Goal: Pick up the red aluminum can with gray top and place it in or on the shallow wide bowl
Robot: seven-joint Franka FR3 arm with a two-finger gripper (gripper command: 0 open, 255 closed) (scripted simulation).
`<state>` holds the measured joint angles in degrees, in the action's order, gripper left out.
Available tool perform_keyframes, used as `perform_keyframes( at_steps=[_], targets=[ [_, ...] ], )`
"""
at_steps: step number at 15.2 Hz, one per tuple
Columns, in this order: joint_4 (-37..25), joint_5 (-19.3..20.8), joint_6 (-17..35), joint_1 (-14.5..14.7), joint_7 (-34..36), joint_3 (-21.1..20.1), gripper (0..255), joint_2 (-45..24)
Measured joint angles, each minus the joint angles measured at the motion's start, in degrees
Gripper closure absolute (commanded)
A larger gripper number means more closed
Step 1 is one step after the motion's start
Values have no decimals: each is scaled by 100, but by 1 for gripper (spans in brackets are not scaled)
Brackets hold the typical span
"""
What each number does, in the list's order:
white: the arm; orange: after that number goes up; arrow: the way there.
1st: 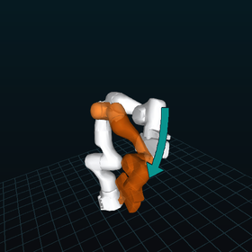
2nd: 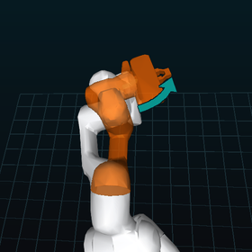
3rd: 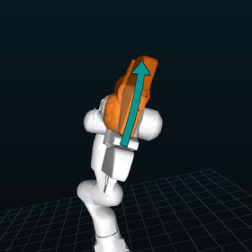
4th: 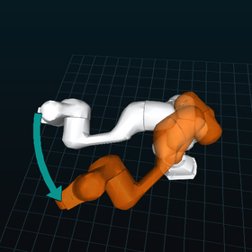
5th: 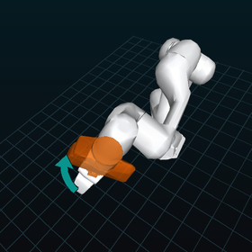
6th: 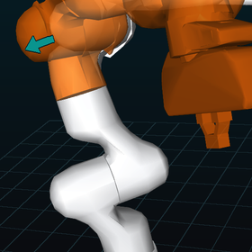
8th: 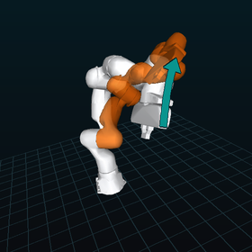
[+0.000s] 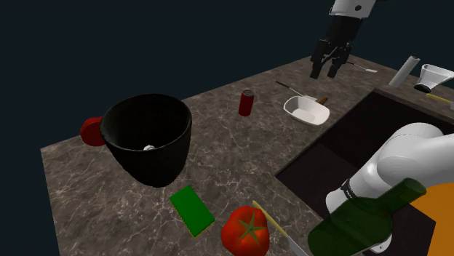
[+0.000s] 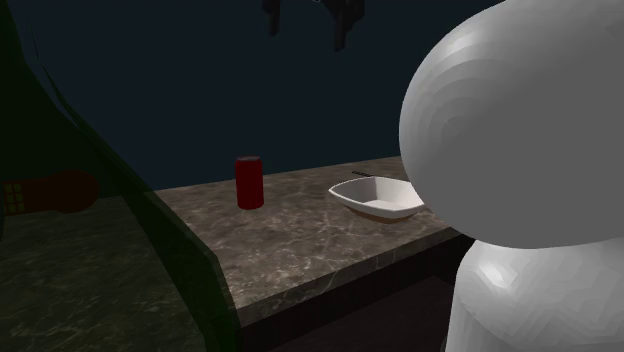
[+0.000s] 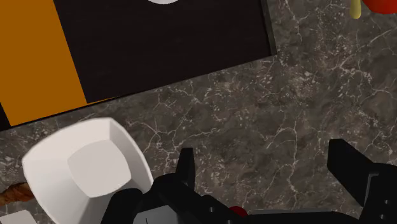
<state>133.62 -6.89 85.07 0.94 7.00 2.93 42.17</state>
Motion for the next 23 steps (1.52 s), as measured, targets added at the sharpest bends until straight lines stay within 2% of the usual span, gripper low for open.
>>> perform_keyframes(
  at_steps=[3, 12, 23],
  targets=[
    [59, 7, 244, 4, 12, -40, 0, -165],
    [-24, 124, 1840, 10, 134, -274, 0, -1660],
    [-1105, 485, 3275, -10, 458, -448, 0, -3951]
  ],
)
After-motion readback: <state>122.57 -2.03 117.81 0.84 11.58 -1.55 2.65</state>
